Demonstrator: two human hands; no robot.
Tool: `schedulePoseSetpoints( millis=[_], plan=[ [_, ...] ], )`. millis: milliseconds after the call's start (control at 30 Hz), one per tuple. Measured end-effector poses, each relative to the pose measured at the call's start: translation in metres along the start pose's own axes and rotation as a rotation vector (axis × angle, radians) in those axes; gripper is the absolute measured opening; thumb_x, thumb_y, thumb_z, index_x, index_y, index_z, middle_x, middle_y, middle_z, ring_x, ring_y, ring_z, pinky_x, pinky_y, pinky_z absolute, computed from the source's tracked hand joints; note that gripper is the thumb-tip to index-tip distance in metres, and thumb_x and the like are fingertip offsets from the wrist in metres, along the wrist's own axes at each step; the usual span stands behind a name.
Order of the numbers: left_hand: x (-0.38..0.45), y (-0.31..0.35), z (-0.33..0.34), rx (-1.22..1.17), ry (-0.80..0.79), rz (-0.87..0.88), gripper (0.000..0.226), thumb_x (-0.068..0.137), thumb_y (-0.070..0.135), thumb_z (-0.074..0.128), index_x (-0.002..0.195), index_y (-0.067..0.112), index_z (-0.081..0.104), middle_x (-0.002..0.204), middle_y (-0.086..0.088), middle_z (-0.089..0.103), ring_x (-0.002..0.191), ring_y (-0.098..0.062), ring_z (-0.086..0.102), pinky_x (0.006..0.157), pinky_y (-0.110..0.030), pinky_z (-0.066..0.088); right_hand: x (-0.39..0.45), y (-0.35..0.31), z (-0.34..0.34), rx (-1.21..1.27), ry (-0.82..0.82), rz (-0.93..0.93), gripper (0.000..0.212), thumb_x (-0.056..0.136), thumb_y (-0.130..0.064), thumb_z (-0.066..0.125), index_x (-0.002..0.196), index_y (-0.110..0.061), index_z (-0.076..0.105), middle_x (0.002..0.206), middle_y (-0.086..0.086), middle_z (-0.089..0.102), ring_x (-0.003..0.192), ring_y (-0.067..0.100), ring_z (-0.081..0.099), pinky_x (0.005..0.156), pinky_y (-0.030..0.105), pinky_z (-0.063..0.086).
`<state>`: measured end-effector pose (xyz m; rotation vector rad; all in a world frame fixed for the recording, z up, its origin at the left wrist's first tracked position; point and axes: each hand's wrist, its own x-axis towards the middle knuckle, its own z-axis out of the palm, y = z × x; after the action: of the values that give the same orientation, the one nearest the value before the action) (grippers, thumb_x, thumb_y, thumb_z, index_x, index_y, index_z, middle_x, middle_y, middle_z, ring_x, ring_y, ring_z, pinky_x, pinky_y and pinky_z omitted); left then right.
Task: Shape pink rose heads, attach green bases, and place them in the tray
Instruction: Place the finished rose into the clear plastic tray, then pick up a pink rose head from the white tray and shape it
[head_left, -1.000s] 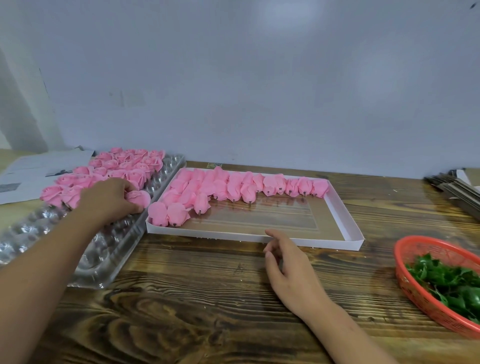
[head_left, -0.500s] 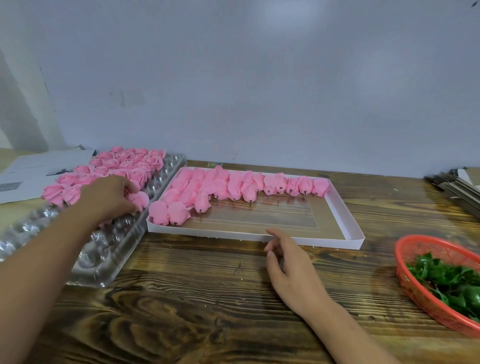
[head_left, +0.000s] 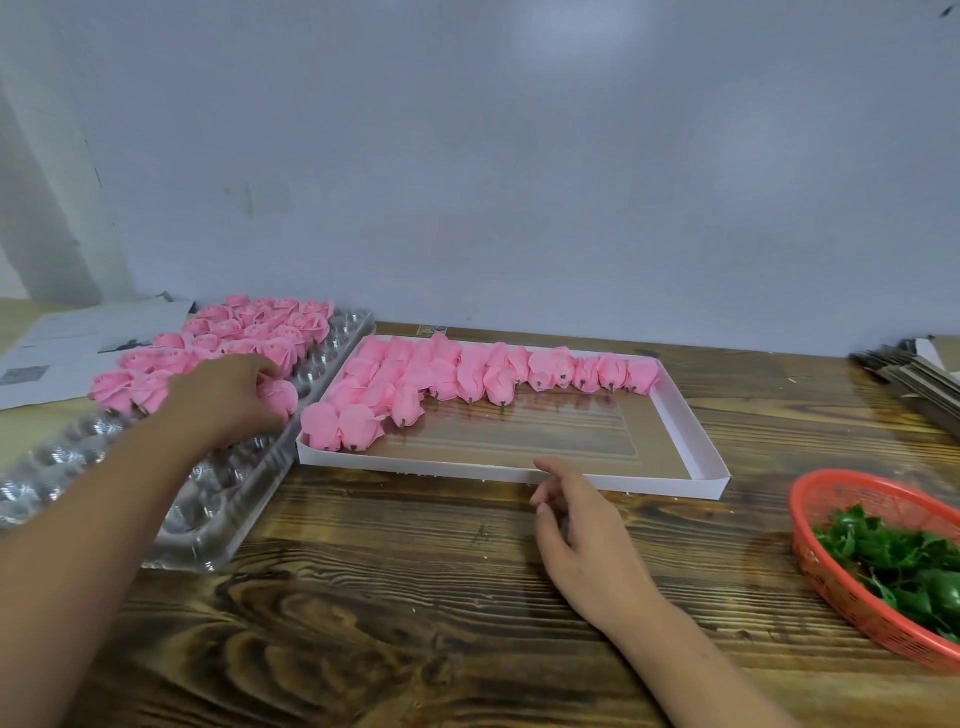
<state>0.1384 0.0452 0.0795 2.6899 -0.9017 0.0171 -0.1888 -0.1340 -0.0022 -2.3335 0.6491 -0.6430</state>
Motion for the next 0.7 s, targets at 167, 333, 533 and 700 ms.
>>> schedulePoseSetpoints(
  millis=[167, 333, 533, 700],
  plan=[
    [-0.009, 0.025, 0.003, -0.003, 0.223, 0.024, 0.041, 0.085, 0.016, 0.067, 0.126, 0.019, 0.067, 0.122, -0.007, 0.071, 0.109, -0.033, 0.064, 0.1, -0.052, 0.05, 0.0, -0.001, 0.0, -0.021, -0.001, -0.006, 0.044, 0.1, -0.021, 0.052, 0.141, -0.034, 0.042, 0.099, -0.024, 0.056, 0.092, -0.008, 0.057, 0.07, 0.011, 0.047],
    [-0.048, 0.08, 0.042, -0.267, 0.317, 0.29, 0.021, 0.092, 0.014, 0.065, 0.11, 0.015, 0.075, 0.11, -0.005, 0.074, 0.104, -0.025, 0.065, 0.1, -0.047, 0.049, -0.001, -0.001, 0.0, -0.042, 0.006, -0.033, 0.039, 0.1, -0.026, 0.053, 0.136, -0.035, 0.046, 0.1, -0.025, 0.056, 0.091, -0.007, 0.056, 0.069, 0.012, 0.047],
    [-0.091, 0.119, 0.104, -0.317, 0.245, 0.58, 0.02, 0.098, 0.018, 0.06, 0.115, 0.016, 0.069, 0.114, 0.004, 0.068, 0.108, -0.01, 0.058, 0.104, -0.031, 0.042, 0.011, -0.011, -0.005, -0.077, 0.162, -0.029, 0.011, 0.095, -0.03, 0.059, 0.1, -0.037, 0.054, 0.084, -0.019, 0.059, 0.076, -0.001, 0.058, 0.064, 0.017, 0.048],
    [-0.089, 0.116, 0.112, -0.239, 0.201, 0.59, 0.026, 0.102, 0.023, 0.053, 0.123, 0.016, 0.067, 0.118, 0.002, 0.069, 0.114, -0.015, 0.059, 0.108, -0.033, 0.038, 0.069, -0.008, -0.009, -0.016, 0.193, 0.123, 0.008, 0.09, -0.022, 0.062, 0.09, -0.028, 0.056, 0.081, -0.014, 0.06, 0.075, 0.003, 0.057, 0.063, 0.018, 0.041]
  ],
)
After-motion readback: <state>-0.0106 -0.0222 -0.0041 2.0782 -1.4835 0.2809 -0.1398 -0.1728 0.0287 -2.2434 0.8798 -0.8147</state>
